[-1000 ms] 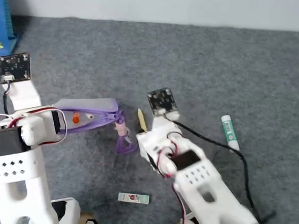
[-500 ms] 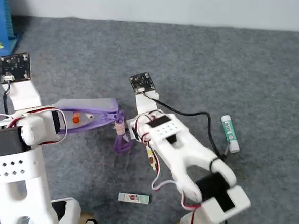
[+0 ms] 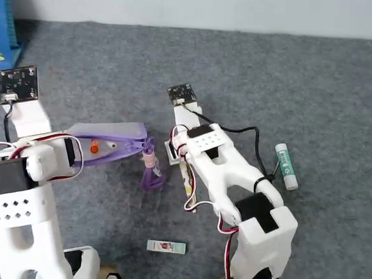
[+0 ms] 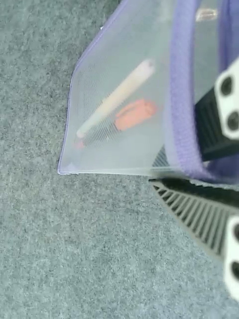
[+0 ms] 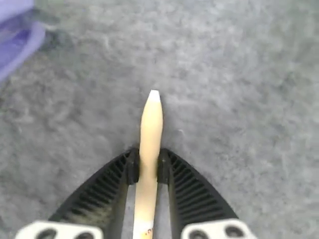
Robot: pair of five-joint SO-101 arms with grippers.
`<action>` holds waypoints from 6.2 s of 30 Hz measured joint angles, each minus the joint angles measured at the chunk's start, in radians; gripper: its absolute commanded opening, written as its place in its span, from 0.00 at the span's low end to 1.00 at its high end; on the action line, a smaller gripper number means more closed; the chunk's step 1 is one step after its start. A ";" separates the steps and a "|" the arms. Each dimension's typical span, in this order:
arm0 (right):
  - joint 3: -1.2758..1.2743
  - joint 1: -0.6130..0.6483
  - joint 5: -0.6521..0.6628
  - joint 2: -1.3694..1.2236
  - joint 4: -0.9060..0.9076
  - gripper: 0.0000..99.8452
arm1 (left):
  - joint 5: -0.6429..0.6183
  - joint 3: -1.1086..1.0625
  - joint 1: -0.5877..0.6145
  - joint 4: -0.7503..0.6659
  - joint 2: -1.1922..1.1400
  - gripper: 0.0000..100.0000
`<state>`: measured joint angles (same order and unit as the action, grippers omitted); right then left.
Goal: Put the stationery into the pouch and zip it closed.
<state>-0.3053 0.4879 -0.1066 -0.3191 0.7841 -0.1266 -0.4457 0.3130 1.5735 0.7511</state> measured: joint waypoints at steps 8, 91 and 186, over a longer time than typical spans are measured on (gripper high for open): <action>-0.084 0.003 0.003 0.123 0.092 0.01 | 0.000 0.000 0.000 0.000 0.000 0.01; -0.939 0.516 0.216 1.292 -0.867 0.16 | 0.000 -0.012 0.000 0.000 0.000 0.01; 0.124 -0.640 0.305 0.029 0.322 0.01 | 0.000 -0.026 0.006 0.000 0.002 0.01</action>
<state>-0.1811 -0.1519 0.1987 -0.2900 1.1063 -0.1266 -0.4718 0.3191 1.5735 0.7526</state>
